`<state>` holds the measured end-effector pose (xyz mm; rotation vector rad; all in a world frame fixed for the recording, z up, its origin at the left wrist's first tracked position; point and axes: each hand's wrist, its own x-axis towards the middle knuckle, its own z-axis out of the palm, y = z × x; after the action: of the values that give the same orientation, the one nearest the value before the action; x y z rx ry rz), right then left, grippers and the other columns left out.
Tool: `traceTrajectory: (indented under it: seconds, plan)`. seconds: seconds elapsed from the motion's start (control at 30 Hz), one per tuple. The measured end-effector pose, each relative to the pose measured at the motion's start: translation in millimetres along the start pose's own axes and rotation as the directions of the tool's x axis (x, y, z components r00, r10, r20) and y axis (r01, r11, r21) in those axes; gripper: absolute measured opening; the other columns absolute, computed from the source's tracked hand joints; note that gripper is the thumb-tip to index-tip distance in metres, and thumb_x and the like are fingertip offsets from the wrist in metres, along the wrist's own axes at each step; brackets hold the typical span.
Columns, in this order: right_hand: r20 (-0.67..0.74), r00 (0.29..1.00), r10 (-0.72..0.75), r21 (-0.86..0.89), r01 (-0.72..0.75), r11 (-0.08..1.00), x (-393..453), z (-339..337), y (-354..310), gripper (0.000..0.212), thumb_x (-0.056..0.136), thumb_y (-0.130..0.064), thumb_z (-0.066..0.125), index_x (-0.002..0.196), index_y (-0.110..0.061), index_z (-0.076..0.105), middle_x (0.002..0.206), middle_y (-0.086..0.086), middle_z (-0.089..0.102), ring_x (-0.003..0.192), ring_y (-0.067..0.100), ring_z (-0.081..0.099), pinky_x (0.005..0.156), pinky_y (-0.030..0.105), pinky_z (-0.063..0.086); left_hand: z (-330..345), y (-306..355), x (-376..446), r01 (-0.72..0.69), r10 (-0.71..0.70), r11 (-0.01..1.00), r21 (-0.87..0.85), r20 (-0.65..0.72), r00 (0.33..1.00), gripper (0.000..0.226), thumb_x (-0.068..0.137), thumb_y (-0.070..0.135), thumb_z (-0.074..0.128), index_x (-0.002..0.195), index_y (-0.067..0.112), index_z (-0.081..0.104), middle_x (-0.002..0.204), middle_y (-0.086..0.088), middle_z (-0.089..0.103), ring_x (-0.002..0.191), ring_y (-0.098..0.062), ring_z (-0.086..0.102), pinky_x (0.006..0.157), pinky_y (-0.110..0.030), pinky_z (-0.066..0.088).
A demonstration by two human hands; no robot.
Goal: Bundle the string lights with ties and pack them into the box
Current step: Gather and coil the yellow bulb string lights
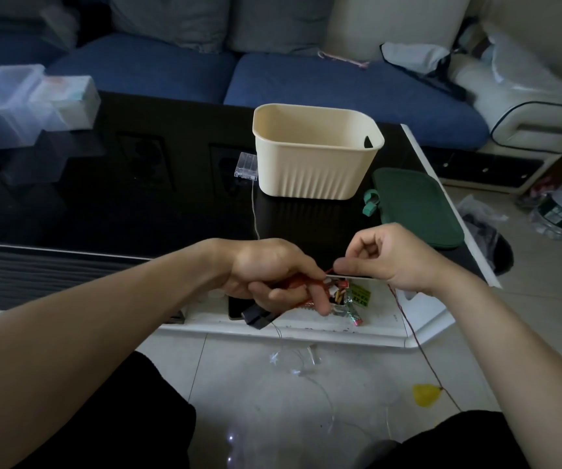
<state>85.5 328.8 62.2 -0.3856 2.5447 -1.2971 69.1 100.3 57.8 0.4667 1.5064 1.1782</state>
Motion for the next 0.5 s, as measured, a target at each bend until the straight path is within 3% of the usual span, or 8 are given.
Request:
traceTrajectory:
  seconds: [0.17,0.27,0.5]
  plan:
    - [-0.123,0.987,-0.106,-0.020,0.104,0.994,2,5,-1,0.033,0.069,-0.048,0.079,0.072,-0.018,0.067,0.062,0.001,0.060,0.056,0.006,0.049,0.053,0.016,0.040,-3,-3,2,0.053,-0.052,0.998,-0.022,0.045,0.998,0.051,0.104,0.031,0.028,0.112,-0.007,0.061,0.052,-0.003,0.052,0.031,-0.007,0.028,0.039,-0.020,0.021]
    - [-0.167,0.978,-0.127,-0.017,0.126,0.992,3,7,0,0.034,0.071,-0.050,0.077,0.073,-0.018,0.066,0.063,-0.001,0.058,0.056,0.005,0.048,0.053,0.015,0.040,-4,-3,3,0.047,-0.045,0.998,-0.030,0.065,0.997,0.048,0.096,0.028,0.032,0.114,-0.006,0.061,0.055,-0.003,0.052,0.034,-0.008,0.031,0.041,-0.023,0.018]
    - [-0.259,0.946,-0.193,-0.011,0.197,0.980,7,10,0,0.033,0.073,-0.047,0.078,0.071,-0.016,0.066,0.060,-0.003,0.056,0.055,0.004,0.046,0.053,0.014,0.038,2,-5,5,0.052,-0.055,0.998,-0.025,-0.130,0.990,0.044,0.089,0.001,0.030,0.127,-0.012,0.049,0.065,-0.009,0.050,0.038,-0.012,0.037,0.039,-0.023,0.023]
